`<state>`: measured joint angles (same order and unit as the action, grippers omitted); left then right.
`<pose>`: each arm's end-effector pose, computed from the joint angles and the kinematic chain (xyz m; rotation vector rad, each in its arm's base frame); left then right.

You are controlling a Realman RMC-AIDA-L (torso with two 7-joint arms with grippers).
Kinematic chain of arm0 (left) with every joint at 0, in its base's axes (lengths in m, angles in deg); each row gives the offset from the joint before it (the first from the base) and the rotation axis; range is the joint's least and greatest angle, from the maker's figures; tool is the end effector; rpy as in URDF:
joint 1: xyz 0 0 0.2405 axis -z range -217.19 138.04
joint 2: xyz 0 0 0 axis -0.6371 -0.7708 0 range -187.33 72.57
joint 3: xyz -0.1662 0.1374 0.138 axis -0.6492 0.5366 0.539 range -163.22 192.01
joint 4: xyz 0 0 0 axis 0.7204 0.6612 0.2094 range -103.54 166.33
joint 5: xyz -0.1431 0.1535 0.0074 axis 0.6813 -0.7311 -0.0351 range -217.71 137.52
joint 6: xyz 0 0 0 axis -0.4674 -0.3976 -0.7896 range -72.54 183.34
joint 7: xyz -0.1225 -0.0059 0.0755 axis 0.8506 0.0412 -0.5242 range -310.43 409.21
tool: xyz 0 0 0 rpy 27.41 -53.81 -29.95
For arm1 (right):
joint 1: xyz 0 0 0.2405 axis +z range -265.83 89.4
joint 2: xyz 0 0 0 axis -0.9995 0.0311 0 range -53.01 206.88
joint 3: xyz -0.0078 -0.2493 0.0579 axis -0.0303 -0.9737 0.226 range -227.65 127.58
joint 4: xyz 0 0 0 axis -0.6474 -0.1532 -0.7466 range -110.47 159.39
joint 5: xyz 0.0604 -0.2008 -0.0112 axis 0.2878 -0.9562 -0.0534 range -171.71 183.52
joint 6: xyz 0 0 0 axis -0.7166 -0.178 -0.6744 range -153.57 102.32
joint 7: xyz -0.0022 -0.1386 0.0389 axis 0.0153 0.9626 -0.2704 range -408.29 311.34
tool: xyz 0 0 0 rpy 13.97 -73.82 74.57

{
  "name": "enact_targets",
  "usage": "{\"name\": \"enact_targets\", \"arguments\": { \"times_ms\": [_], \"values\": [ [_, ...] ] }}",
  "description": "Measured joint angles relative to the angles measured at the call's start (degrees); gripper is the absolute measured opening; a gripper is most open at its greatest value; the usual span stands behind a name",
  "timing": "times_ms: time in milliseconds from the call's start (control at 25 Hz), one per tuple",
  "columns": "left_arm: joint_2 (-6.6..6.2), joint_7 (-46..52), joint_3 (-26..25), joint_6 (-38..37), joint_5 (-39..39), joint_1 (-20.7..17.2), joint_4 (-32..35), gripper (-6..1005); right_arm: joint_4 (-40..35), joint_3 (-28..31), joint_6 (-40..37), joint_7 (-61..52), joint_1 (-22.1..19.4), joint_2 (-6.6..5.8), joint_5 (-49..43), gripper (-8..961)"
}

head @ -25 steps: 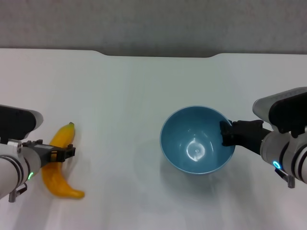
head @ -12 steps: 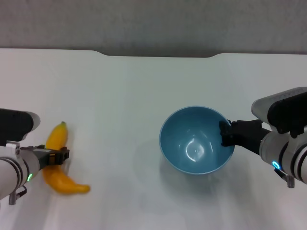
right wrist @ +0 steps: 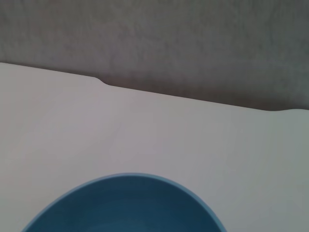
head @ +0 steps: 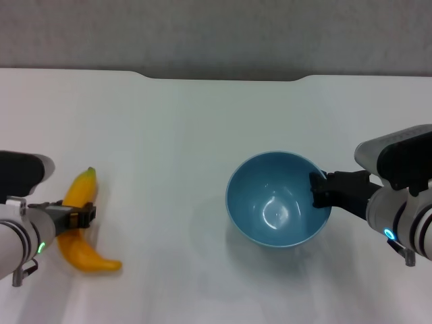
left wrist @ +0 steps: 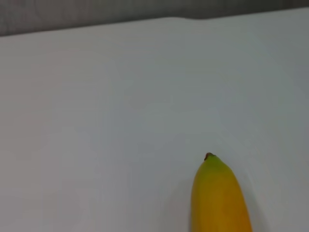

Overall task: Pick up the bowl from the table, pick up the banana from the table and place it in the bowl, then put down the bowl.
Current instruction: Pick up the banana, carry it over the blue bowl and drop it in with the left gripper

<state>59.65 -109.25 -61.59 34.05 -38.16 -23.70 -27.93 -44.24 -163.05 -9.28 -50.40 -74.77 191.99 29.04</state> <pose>-0.3078 0.3587 -0.0358 -1.8043 -1.0671 0.0032 0.2464 0.3467 -0.0596 -2.0600 0.9122 0.1873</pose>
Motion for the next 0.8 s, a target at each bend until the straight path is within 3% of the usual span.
{"name": "enact_targets", "arguments": {
  "times_ms": [400,560,800],
  "values": [
    [-0.33,-0.5,0.6,-0.9,-0.1,-10.6,-24.2,507,0.9,-0.3,-0.8,-0.1,0.1,0.03,0.6,44],
    [-0.25,0.1,2.6,5.7,0.5,-13.8,-28.4,507,1.4,-1.5,-2.4,-0.4,0.5,0.07,1.8,43],
    [-0.33,0.3,6.7,17.3,2.5,-15.8,-28.9,507,1.9,-4.2,-7.6,-0.2,0.9,-0.02,6.7,43]
  ]
}}
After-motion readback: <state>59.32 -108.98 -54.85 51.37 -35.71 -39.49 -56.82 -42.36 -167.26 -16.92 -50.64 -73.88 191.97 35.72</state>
